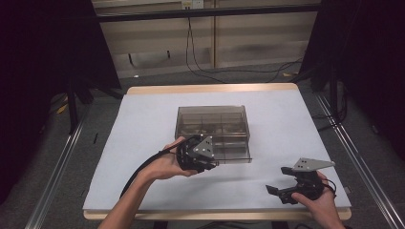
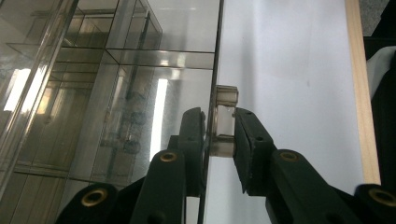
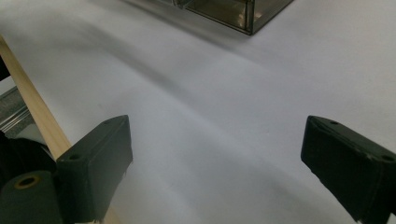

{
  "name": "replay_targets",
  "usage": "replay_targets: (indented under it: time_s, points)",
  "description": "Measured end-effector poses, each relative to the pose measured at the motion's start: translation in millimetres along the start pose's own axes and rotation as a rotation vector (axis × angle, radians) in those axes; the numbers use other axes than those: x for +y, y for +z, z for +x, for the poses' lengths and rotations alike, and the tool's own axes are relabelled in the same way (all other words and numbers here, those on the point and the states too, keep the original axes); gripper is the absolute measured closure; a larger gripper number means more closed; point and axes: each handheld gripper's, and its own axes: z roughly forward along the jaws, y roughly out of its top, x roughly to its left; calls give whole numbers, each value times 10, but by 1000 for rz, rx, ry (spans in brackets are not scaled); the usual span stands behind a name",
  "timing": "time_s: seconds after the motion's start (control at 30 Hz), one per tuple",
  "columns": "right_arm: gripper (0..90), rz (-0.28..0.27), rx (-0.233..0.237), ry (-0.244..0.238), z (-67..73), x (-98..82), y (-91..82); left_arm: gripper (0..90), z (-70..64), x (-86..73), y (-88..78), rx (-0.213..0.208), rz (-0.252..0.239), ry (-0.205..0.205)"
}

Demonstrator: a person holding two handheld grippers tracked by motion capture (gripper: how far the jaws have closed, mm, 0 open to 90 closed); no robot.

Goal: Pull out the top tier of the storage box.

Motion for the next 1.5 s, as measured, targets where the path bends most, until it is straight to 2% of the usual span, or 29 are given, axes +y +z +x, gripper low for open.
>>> replay_targets:
  time_s: [0.2,0.63,0.67,0.77,0.8,0.87,0.97,1.03,1.1,1.17,1.2,1.27,1.3,1.37,1.4,1.47,1.5]
  points:
    - [90,1,0,-1,0,-1,-2,745,-8,-2,-11,-4,11,5]
    - [90,2,0,1,0,1,5,728,-9,-20,-16,-9,-4,-31]
    - [90,2,0,1,0,1,5,713,-9,-20,-16,-9,-4,-31]
    - [90,2,0,-1,-1,1,3,643,-2,-30,-11,-4,-14,-65]
    - [90,2,0,-2,-1,0,3,629,-4,-31,-12,-2,-29,-70]
    - [90,2,0,-1,0,0,3,527,-11,-28,-22,29,-56,-91]
    - [90,0,-1,2,0,0,3,427,-18,-27,-50,43,-70,-105]
    - [90,0,1,1,0,0,3,385,-38,-29,-107,79,-70,-114]
    - [90,1,0,3,1,0,3,351,-40,-30,-126,77,-76,-109]
    - [90,-1,-1,-1,-1,0,4,316,-66,-40,-154,99,-100,-123]
    - [90,0,0,1,0,0,1,249,-78,-64,-178,111,-129,-143]
    - [90,0,-2,2,0,0,3,214,-84,-96,-203,136,-153,-171]
    - [90,-1,-1,0,-1,1,4,200,-81,-112,-220,136,-168,-196]
    - [90,2,0,-1,-1,2,6,153,-74,-138,-252,165,-186,-236]
    - [90,2,0,-1,-1,2,6,141,-74,-138,-252,165,-186,-236]
    - [90,0,0,1,0,1,2,126,-92,-220,-326,193,-229,-266]
    - [90,1,-1,3,1,-1,0,121,-98,-253,-355,207,-230,-266]
